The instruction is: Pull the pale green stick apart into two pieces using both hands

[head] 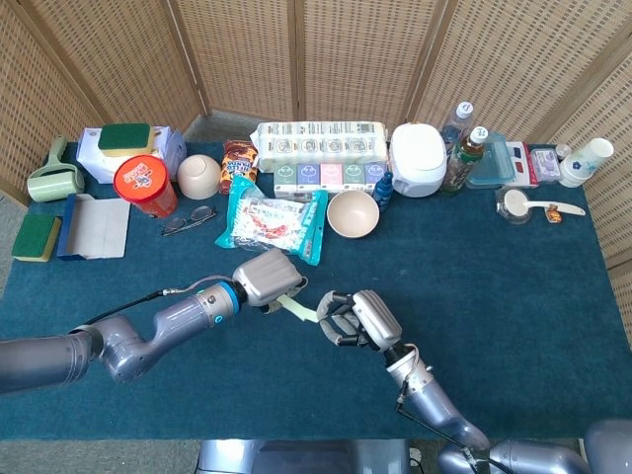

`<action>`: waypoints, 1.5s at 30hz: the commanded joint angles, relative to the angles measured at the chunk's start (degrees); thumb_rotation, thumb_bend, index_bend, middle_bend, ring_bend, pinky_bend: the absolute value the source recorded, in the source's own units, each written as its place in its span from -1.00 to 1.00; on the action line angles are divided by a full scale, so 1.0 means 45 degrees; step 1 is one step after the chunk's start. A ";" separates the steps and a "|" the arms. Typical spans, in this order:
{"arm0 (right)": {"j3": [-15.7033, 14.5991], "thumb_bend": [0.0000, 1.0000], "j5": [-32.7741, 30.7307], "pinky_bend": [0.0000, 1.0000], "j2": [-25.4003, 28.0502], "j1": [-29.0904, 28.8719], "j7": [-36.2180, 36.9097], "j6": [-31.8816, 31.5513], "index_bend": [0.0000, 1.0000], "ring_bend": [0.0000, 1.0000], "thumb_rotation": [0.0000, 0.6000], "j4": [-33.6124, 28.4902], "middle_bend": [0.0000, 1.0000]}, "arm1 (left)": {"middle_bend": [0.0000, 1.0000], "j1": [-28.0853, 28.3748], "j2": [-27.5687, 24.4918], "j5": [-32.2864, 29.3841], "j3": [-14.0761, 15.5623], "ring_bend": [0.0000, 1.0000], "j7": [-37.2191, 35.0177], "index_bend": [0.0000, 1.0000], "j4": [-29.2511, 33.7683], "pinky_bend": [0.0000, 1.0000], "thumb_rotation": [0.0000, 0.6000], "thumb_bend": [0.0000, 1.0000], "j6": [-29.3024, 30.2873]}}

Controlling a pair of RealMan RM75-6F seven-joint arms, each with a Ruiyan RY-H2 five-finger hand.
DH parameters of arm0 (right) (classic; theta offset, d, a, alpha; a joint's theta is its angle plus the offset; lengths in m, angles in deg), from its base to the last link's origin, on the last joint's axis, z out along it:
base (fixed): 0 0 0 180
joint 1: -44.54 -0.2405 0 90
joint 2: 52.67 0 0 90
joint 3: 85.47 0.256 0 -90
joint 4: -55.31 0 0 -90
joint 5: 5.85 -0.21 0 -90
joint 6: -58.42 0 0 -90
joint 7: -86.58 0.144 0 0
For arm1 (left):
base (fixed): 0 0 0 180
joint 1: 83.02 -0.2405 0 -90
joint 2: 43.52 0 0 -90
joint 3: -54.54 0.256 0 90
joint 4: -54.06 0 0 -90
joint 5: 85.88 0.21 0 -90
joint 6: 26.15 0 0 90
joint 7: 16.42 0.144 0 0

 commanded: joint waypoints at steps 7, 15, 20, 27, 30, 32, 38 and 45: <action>-0.0019 0.07 -0.0050 1.00 0.0103 0.0077 0.0070 -0.0008 0.68 1.00 1.00 -0.0002 1.00 | 0.96 -0.0136 0.0014 0.0061 0.0057 0.86 -0.0031 0.51 -0.0065 0.80 1.00 -0.11 0.0102; -0.0060 0.07 -0.0055 1.00 0.0281 0.0180 0.0125 -0.0048 0.69 1.00 1.00 0.0006 1.00 | 0.96 -0.0422 -0.0101 0.0139 0.0166 0.87 -0.0198 0.52 -0.0141 0.80 1.00 -0.11 0.0249; -0.0083 0.07 -0.0063 1.00 0.0429 0.0264 0.0124 -0.0101 0.69 1.00 1.00 0.0003 1.00 | 0.96 -0.0565 -0.0199 0.0174 0.0228 0.86 -0.0274 0.52 -0.0179 0.80 1.00 -0.11 0.0276; -0.0147 0.07 -0.0163 1.00 0.0827 0.0510 0.0224 -0.0228 0.67 1.00 1.00 0.0045 1.00 | 0.96 -0.0897 -0.0396 0.0246 0.0377 0.87 -0.0423 0.52 -0.0242 0.80 1.00 -0.11 0.0420; -0.0295 0.07 -0.0226 1.00 0.1245 0.0681 0.0312 -0.0183 0.61 1.00 1.00 0.0188 1.00 | 0.96 -0.1194 -0.0492 0.0278 0.0560 0.86 -0.0495 0.52 -0.0339 0.80 1.00 -0.11 0.0580; -0.0409 0.07 -0.0243 1.00 0.1474 0.0747 0.0378 -0.0086 0.52 1.00 1.00 0.0255 1.00 | 0.96 -0.1321 -0.0510 0.0332 0.0643 0.86 -0.0478 0.51 -0.0427 0.80 1.00 -0.11 0.0662; -0.0850 0.08 -0.0208 0.75 0.2245 0.0851 0.0691 0.0467 -0.13 0.85 1.00 0.0450 0.59 | 0.96 -0.1855 -0.0580 0.0439 0.0805 0.85 -0.0605 0.47 -0.0628 0.80 1.00 -0.11 0.1071; -0.1027 0.07 -0.0273 0.11 0.2712 0.0731 0.0679 0.1093 -0.97 0.06 1.00 0.0386 -0.23 | 0.89 -0.2239 -0.0559 0.0528 0.0898 0.80 -0.0704 0.33 -0.0789 0.80 1.00 -0.12 0.1288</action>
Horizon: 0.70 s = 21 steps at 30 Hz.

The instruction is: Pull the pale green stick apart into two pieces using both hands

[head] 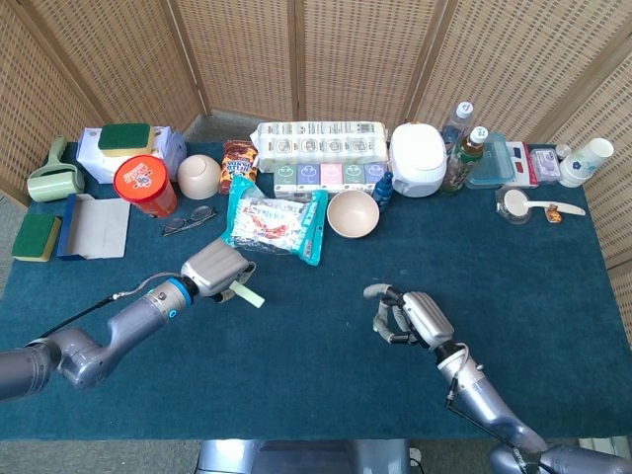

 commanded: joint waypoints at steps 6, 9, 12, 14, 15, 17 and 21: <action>-0.0005 -0.03 -0.0261 -0.12 0.0176 -0.0032 -0.0376 0.0335 -1.00 -0.31 1.00 -0.0046 -0.61 | 0.74 -0.0308 0.0085 0.0086 0.0032 0.67 0.0014 0.19 -0.0186 0.80 1.00 -0.12 0.0175; 0.0044 -0.03 -0.0369 -0.12 0.0205 -0.0007 -0.0631 0.0342 -1.00 -0.37 1.00 -0.0076 -0.61 | 0.69 -0.0380 0.0123 0.0144 0.0016 0.62 0.0101 0.14 -0.0223 0.80 1.00 -0.13 0.0243; 0.0086 -0.03 -0.0417 -0.14 0.0279 0.0078 -0.0765 0.0235 -1.00 -0.47 1.00 -0.0165 -0.64 | 0.62 -0.0493 0.0147 0.0189 -0.0026 0.56 0.0169 0.08 -0.0220 0.79 1.00 -0.13 0.0370; 0.0110 -0.03 -0.0425 -0.16 0.0337 0.0141 -0.0789 0.0144 -1.00 -0.50 1.00 -0.0193 -0.65 | 0.52 -0.0555 0.0133 0.0218 -0.0045 0.47 0.0207 0.03 -0.0209 0.72 1.00 -0.14 0.0428; 0.0127 -0.03 -0.0423 -0.17 0.0380 0.0185 -0.0805 0.0074 -1.00 -0.51 1.00 -0.0218 -0.65 | 0.44 -0.0593 0.0115 0.0232 -0.0055 0.41 0.0229 -0.01 -0.0196 0.65 1.00 -0.16 0.0454; 0.0155 -0.03 -0.0401 -0.20 0.0537 0.0279 -0.0810 -0.0085 -1.00 -0.55 1.00 -0.0285 -0.65 | 0.32 -0.0712 0.0066 0.0253 -0.0070 0.31 0.0286 -0.10 -0.0173 0.51 1.00 -0.22 0.0625; 0.0196 -0.03 -0.0408 -0.29 0.0705 0.0356 -0.0806 -0.0156 -1.00 -0.60 1.00 -0.0363 -0.65 | 0.11 -0.0926 0.0035 0.0333 -0.0132 0.14 0.0385 -0.27 -0.0047 0.22 0.95 -0.32 0.0944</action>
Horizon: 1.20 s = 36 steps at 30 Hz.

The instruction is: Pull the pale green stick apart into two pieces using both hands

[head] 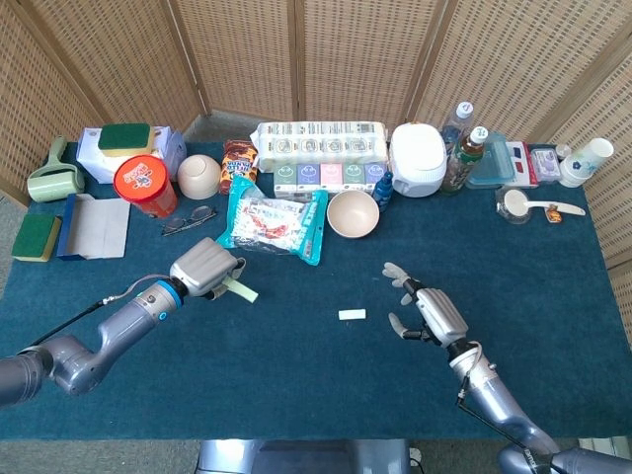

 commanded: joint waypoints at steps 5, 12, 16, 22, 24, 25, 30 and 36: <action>0.0073 -0.03 -0.0045 -0.51 0.0115 0.0109 -0.0006 -0.0073 -1.00 -0.68 1.00 -0.0029 -0.65 | -0.19 -0.0263 -0.0100 0.0102 -0.0110 -0.18 0.0182 -0.38 0.0215 0.07 0.71 -0.40 0.0322; 0.0114 -0.03 -0.0026 -0.61 0.0239 0.0239 -0.0022 -0.0226 -1.00 -0.72 1.00 -0.0040 -0.65 | -0.32 -0.0644 -0.0308 0.0113 -0.0302 -0.37 0.0175 -0.44 0.0590 -0.03 0.59 -0.40 0.0905; 0.0181 -0.03 -0.0106 -0.65 0.0335 0.0345 -0.0003 -0.0346 -1.00 -0.77 1.00 0.0019 -0.65 | -0.34 -0.1141 -0.0677 0.0184 -0.0333 -0.39 0.0163 -0.45 0.1032 -0.03 0.56 -0.40 0.1665; 0.0298 -0.03 -0.0223 -0.68 0.0411 0.0559 0.0004 -0.0633 -0.99 -0.81 1.00 0.0406 -0.67 | -0.34 -0.2395 -0.1522 0.0423 -0.0234 -0.40 0.0275 -0.46 0.2152 -0.03 0.56 -0.40 0.3500; 0.0327 -0.03 -0.0276 -0.70 0.0458 0.0664 -0.0174 -0.0776 -0.97 -0.82 1.00 0.0647 -0.67 | -0.34 -0.2915 -0.1896 0.0620 -0.0085 -0.40 0.0284 -0.46 0.2551 -0.03 0.56 -0.40 0.4126; 0.0336 -0.03 -0.0291 -0.70 0.0472 0.0728 -0.0215 -0.0868 -0.95 -0.82 1.00 0.0770 -0.67 | -0.35 -0.3151 -0.2042 0.0723 0.0001 -0.40 0.0307 -0.46 0.2711 -0.03 0.56 -0.40 0.4398; 0.0275 -0.03 -0.0353 -0.72 0.0613 0.1250 -0.0437 -0.1511 -0.89 -0.82 1.00 0.1567 -0.67 | -0.35 -0.4828 -0.2772 0.1420 0.0744 -0.40 0.0362 -0.47 0.3344 -0.03 0.56 -0.40 0.6197; 0.0269 -0.03 -0.0339 -0.72 0.0627 0.1588 -0.0774 -0.1995 -0.83 -0.82 1.00 0.1836 -0.63 | -0.35 -0.6150 -0.2824 0.1777 0.1110 -0.39 -0.0115 -0.47 0.3283 -0.03 0.56 -0.40 0.7501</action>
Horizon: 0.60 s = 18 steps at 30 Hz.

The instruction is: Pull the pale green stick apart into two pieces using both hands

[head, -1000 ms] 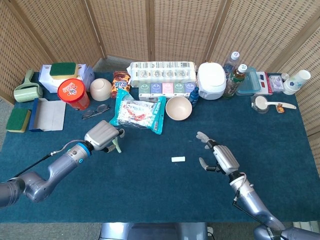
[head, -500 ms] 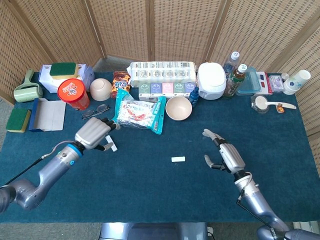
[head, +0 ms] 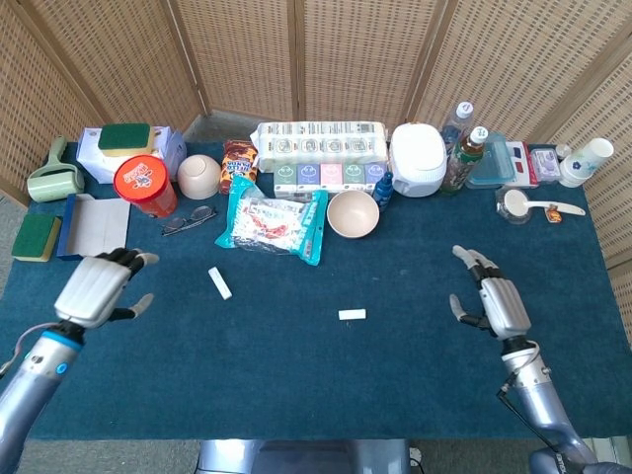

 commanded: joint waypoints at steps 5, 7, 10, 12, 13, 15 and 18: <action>-0.0229 -0.03 0.0053 -0.72 0.0371 0.0328 -0.1217 -0.0239 -0.82 -0.82 1.00 0.0144 -0.63 | -0.34 -0.1885 0.0201 0.0483 0.0401 -0.39 -0.0834 -0.47 -0.0395 -0.03 0.56 -0.40 0.2178; -0.0352 -0.03 0.0008 -0.72 0.0546 0.0535 -0.2008 -0.0412 -0.81 -0.82 1.00 0.0060 -0.63 | -0.35 -0.2622 0.0492 0.0711 0.0507 -0.39 -0.1165 -0.46 -0.0793 -0.03 0.57 -0.40 0.3097; -0.0502 -0.03 -0.0137 -0.72 0.0806 0.0899 -0.2789 -0.0672 -0.80 -0.82 1.00 -0.0299 -0.63 | -0.34 -0.3732 0.1037 0.0972 0.0713 -0.39 -0.1658 -0.45 -0.1588 -0.03 0.57 -0.41 0.4301; -0.0622 -0.03 -0.0291 -0.72 0.1046 0.1223 -0.3482 -0.0905 -0.80 -0.82 1.00 -0.0508 -0.63 | -0.35 -0.4517 0.1419 0.0990 0.0812 -0.39 -0.2086 -0.44 -0.2196 -0.03 0.57 -0.41 0.4980; -0.0674 -0.03 -0.0370 -0.72 0.1144 0.1404 -0.3809 -0.1074 -0.80 -0.82 1.00 -0.0628 -0.63 | -0.35 -0.4889 0.1616 0.0999 0.0857 -0.39 -0.2347 -0.44 -0.2492 -0.03 0.57 -0.41 0.5305; -0.0676 -0.03 -0.0522 -0.72 0.1268 0.1640 -0.4108 -0.1273 -0.80 -0.82 1.00 -0.0895 -0.63 | -0.35 -0.5336 0.1890 0.1009 0.0866 -0.39 -0.2701 -0.44 -0.2913 -0.03 0.57 -0.41 0.5575; -0.0630 -0.03 -0.0731 -0.72 0.1386 0.1950 -0.4451 -0.1569 -0.80 -0.82 1.00 -0.1161 -0.63 | -0.34 -0.5784 0.2067 0.0887 0.0860 -0.39 -0.3064 -0.44 -0.3219 -0.03 0.57 -0.41 0.5584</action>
